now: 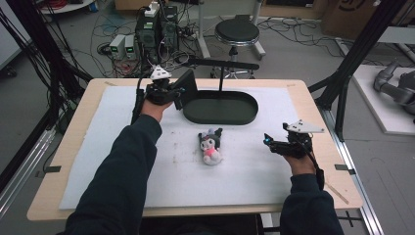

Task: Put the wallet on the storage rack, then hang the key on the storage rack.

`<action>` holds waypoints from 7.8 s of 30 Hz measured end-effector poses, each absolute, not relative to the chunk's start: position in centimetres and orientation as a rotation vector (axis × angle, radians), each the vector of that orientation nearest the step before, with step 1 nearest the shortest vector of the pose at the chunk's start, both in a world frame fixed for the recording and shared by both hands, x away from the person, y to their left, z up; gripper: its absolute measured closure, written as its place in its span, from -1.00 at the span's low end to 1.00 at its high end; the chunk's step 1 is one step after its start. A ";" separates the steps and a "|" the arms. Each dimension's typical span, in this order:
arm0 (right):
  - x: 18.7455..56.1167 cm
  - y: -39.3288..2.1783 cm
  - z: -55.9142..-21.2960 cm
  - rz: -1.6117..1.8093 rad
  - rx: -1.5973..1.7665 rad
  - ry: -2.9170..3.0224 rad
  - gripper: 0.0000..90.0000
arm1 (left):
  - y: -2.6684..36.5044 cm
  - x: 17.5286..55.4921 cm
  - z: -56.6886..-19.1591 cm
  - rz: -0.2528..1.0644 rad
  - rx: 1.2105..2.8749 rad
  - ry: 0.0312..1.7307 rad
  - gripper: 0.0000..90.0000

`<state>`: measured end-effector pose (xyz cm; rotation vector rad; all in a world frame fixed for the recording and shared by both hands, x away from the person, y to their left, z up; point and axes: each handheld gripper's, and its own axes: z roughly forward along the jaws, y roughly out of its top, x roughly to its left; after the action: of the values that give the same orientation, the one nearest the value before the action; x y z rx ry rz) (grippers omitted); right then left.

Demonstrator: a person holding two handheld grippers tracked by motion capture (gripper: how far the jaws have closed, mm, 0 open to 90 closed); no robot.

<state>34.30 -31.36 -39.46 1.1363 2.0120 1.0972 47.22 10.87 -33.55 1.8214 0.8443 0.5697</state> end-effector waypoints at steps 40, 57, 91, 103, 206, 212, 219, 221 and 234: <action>33.8 -31.7 -39.1 1.142 1.132 1.990 -0.60 | 3.7 51.7 -39.5 0.526 1.893 0.949 0.21; 33.7 -31.8 -39.1 1.144 1.131 1.984 -0.60 | 3.3 51.0 -38.7 0.827 1.977 0.930 0.72; 33.7 -31.5 -39.3 1.138 1.120 2.007 -0.60 | 6.0 49.3 -38.7 0.325 1.751 0.951 -0.04; 34.0 -31.3 -39.6 1.132 1.114 2.046 -0.61 | 11.1 43.9 -36.9 0.436 1.664 0.927 -0.62; 34.5 -14.3 -41.4 0.904 0.760 2.438 -0.35 | 23.5 35.0 -42.1 0.606 1.599 1.069 -0.60; 34.5 -14.0 -42.9 0.832 0.756 2.457 -0.33 | 23.5 35.0 -42.2 0.604 1.600 1.069 -0.60; 34.8 -14.7 -42.8 0.845 0.803 2.451 -0.12 | 23.5 35.0 -42.2 0.603 1.599 1.073 -0.60; 34.9 -14.9 -42.8 0.850 0.818 2.448 -0.18 | 23.5 35.0 -42.2 0.603 1.599 1.073 -0.60; 34.8 -14.7 -43.2 0.778 0.803 2.450 -0.05 | 23.5 35.1 -42.2 0.597 1.599 1.073 -0.60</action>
<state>34.83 -14.72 -43.24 0.8027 2.4497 0.7778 35.07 23.54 -42.25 1.5994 1.0733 0.5969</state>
